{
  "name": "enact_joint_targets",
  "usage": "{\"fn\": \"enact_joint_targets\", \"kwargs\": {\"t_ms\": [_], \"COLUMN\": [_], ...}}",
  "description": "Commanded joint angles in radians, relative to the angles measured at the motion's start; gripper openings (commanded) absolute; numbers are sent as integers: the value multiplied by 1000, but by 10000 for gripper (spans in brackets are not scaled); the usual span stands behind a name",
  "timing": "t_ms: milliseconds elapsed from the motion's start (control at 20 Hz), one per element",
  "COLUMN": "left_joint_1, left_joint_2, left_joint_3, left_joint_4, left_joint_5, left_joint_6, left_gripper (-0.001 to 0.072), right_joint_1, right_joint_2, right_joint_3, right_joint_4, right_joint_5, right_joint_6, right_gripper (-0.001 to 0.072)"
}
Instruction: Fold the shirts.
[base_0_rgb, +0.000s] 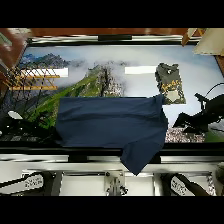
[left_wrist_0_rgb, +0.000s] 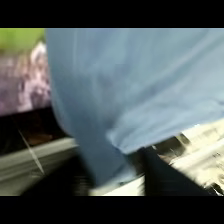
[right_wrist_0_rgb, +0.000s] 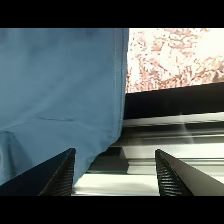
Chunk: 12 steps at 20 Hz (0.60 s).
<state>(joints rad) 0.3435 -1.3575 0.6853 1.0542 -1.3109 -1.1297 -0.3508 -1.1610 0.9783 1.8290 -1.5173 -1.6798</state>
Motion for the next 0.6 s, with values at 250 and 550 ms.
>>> {"fn": "enact_joint_targets", "kwargs": {"t_ms": [250,550], "left_joint_1": [-43,-43], "left_joint_2": [-14,-13], "left_joint_3": [-1,-1], "left_joint_4": [-15,-15], "left_joint_5": [17,10], "left_joint_6": [-38,-34], "left_gripper": [34,34], "right_joint_1": [-2,10], "right_joint_2": [0,1], "right_joint_3": [-347,-402], "right_joint_4": [118,142], "right_joint_5": [38,109], "right_joint_6": [-79,-50], "right_gripper": [621,620]}}
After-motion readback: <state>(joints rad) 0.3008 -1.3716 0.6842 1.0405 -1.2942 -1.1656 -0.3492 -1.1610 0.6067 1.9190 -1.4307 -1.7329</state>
